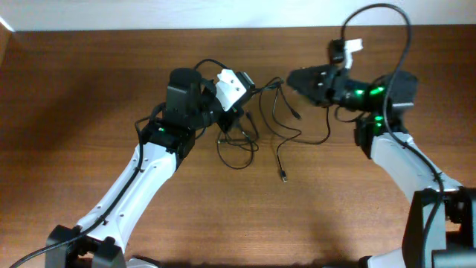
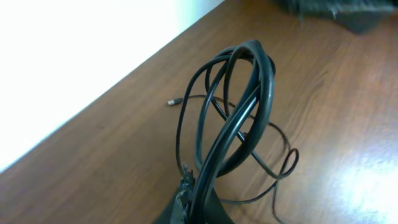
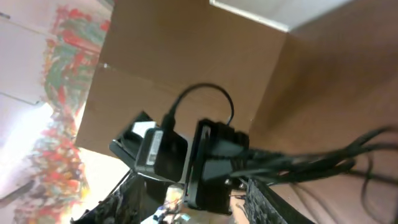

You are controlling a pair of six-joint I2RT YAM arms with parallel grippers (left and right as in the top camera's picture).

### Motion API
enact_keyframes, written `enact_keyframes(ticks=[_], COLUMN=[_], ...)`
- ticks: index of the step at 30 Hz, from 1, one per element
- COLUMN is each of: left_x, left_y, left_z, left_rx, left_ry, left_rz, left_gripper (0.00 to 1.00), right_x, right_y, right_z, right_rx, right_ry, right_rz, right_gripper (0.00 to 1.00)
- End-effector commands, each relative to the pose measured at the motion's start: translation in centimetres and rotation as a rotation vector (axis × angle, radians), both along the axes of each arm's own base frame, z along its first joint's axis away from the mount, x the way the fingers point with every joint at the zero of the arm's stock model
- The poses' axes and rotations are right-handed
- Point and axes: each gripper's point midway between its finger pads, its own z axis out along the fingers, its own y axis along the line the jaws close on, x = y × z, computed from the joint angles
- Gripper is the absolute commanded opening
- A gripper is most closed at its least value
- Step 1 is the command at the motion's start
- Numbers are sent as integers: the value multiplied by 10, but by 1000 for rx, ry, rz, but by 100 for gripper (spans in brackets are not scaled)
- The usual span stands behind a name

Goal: Untangle cables

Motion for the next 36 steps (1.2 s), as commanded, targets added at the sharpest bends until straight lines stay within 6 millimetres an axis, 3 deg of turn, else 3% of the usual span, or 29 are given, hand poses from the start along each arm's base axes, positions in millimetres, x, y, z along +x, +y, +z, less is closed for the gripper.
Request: enact_keyframes(ticks=[1,9,10,12,14,23,28,31,36], left_x=[12,14,14,15,14,18,25,39,33], left_y=[7,6,6,6,6,0,7,24,12], left_z=[5,-6,-6,-5,-5,10,12,10,15], left_rx=[93,166,166,165,166,128,150,209,167], left_ry=[-124,-178,-179,-181,-179,-244,-264,-275,-287], left_rz=[21,-31,-30,-30,-30,-50,1,115,49], left_gripper=[0,0,0,0,0,0,0,0,0], right_x=[-3,-8,-6,-2,-1,-3,-5,-8,-5], right_y=[20,43,42,41,40,41,42,43,42], right_z=[-6,-10,-12,-14,-15,-15,-15,-15,-15], right_rx=[-4,10,9,10,10,5,3,1,4], right_ry=[72,166,178,190,199,189,188,188,189], right_rz=[19,31,22,1,-10,3,18,34,13], right_gripper=[52,52,48,31,29,45,46,47,47])
